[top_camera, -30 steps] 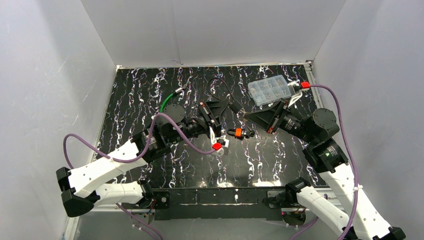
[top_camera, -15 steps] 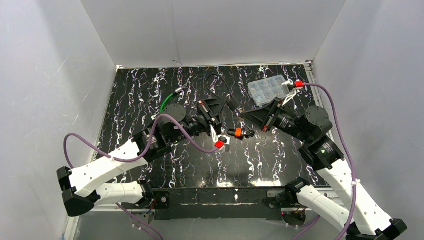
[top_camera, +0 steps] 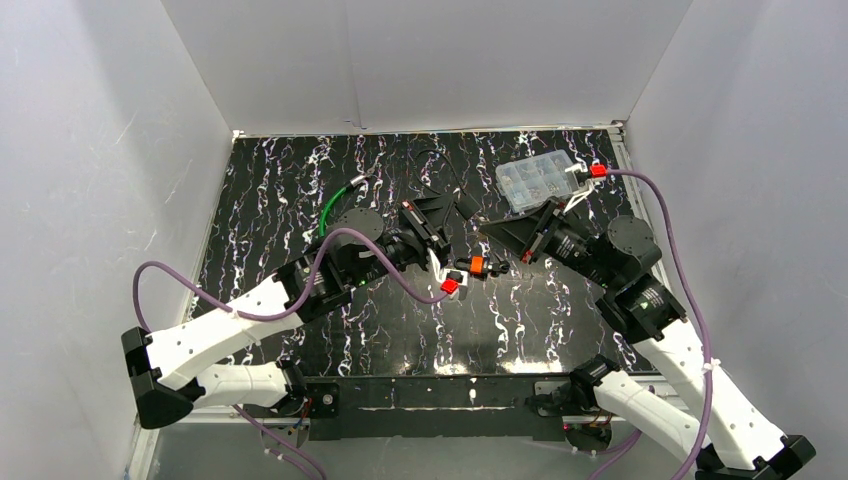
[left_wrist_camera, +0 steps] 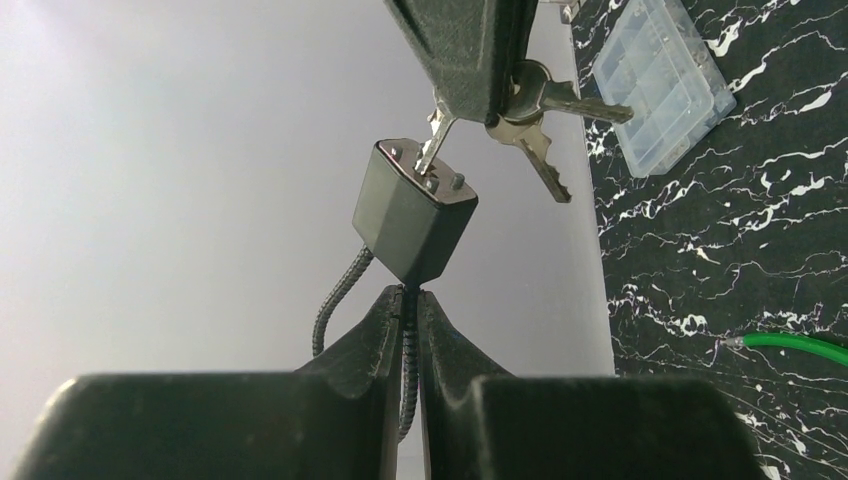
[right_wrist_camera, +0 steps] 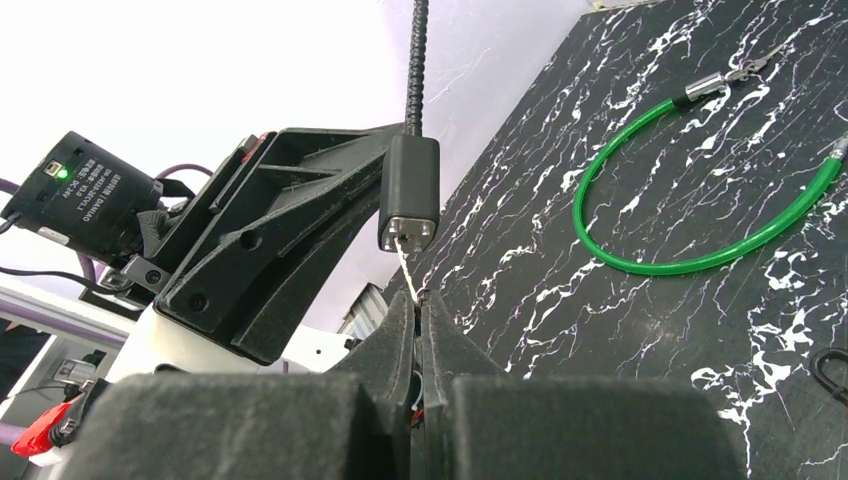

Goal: Unlock with the key
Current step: Unlock the lock.

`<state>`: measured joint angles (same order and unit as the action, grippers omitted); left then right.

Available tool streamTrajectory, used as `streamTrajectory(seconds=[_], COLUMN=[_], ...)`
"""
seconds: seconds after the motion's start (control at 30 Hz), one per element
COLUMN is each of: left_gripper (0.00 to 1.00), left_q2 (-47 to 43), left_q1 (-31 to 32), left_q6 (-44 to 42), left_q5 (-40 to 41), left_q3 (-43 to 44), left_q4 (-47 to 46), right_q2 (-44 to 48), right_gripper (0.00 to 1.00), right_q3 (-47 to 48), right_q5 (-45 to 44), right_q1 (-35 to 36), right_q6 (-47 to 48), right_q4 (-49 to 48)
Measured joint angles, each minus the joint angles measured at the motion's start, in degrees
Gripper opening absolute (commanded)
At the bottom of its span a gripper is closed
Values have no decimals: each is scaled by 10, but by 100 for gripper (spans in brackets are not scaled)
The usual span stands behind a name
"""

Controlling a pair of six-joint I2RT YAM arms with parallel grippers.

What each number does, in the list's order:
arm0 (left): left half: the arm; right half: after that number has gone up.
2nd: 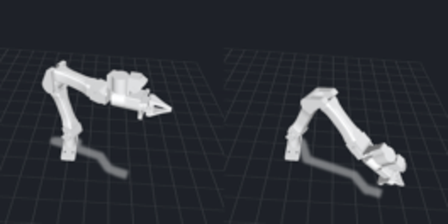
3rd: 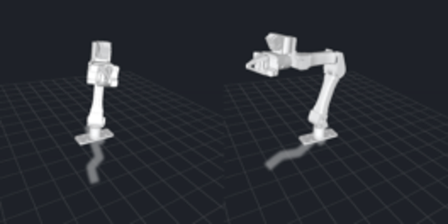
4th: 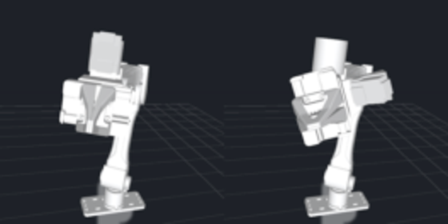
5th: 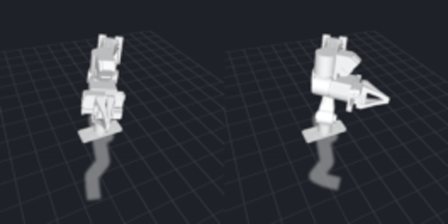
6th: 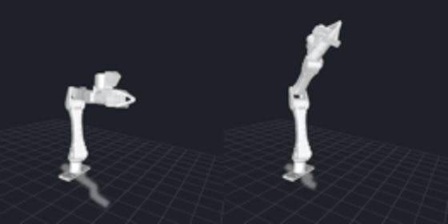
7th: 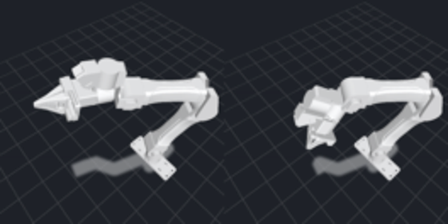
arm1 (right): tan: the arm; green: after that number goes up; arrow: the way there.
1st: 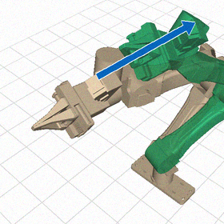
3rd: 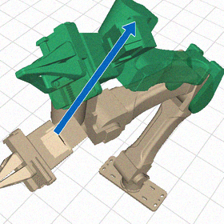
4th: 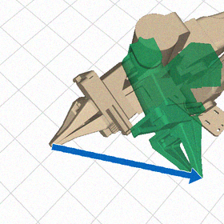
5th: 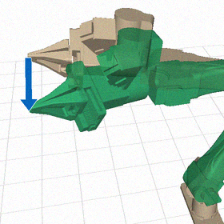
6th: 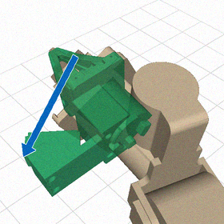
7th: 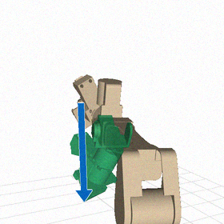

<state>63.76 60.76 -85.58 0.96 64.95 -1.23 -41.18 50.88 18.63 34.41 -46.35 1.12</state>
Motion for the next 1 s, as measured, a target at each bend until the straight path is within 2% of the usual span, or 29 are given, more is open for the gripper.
streamTrajectory(seconds=[1.0], left_gripper=[0], left_q2=[2], left_q1=[1], left_q6=[-21], left_q5=[11], left_q3=[-9], left_q4=[-15], right_q2=[-3], right_gripper=[1], right_q3=[-30], right_q5=[-19], right_q1=[1], right_q6=[-23], right_q4=[-38])
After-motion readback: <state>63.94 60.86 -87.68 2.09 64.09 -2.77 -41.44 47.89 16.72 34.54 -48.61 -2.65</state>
